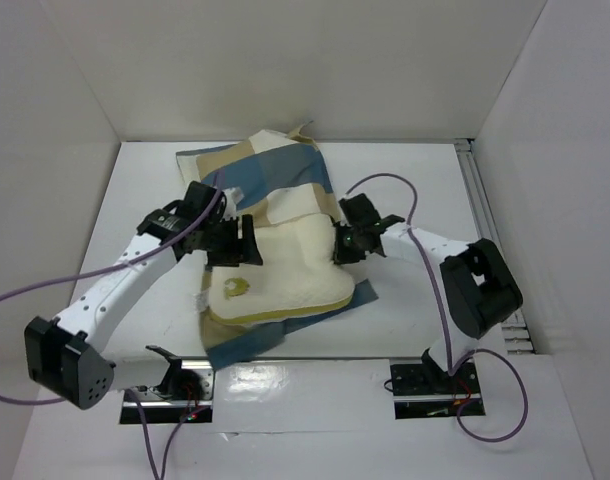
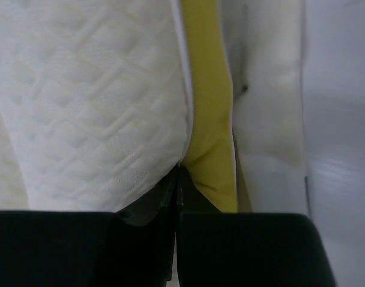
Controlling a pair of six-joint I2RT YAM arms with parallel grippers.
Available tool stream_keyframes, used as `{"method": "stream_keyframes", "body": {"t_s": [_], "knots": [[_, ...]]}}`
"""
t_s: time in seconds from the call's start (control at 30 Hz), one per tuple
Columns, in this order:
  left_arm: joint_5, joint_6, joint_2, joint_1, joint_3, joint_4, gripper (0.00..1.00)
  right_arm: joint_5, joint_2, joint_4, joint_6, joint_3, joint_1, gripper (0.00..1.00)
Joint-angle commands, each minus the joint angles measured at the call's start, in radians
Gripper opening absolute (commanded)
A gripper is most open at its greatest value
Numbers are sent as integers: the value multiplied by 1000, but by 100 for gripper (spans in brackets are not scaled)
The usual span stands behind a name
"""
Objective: Put the pillow into the pillowcase
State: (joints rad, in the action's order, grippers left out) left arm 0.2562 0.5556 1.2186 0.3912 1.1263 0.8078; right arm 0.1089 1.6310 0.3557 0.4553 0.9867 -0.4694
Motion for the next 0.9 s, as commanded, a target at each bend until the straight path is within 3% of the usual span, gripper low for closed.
{"method": "stream_keyframes", "body": {"t_s": [0.0,0.1,0.13,0.23,0.47,0.7,0.77,0.8,0.83,0.87], "knots": [[-99,-3,76,55,76,-18,76,169,3,-115,68,46,-149,7],[-188,-3,153,123,121,-18,85,89,-39,-93,68,59,-132,29],[-219,-3,172,159,148,-18,88,65,-78,-93,59,59,-118,60],[-333,-16,265,228,211,-7,99,48,-120,-69,31,35,-46,82],[-581,6,474,325,300,10,100,97,-151,-64,22,-34,43,87],[-506,18,680,324,441,-27,100,147,-139,-107,22,-63,63,89],[-480,9,740,298,481,-27,83,195,-109,-153,22,-72,63,92],[-480,18,751,285,493,-7,35,228,-76,-171,22,-72,75,93],[-480,27,751,272,494,5,5,239,-59,-201,22,-60,75,93],[-460,27,740,244,507,25,0,239,-39,-201,22,-50,75,93]]}}
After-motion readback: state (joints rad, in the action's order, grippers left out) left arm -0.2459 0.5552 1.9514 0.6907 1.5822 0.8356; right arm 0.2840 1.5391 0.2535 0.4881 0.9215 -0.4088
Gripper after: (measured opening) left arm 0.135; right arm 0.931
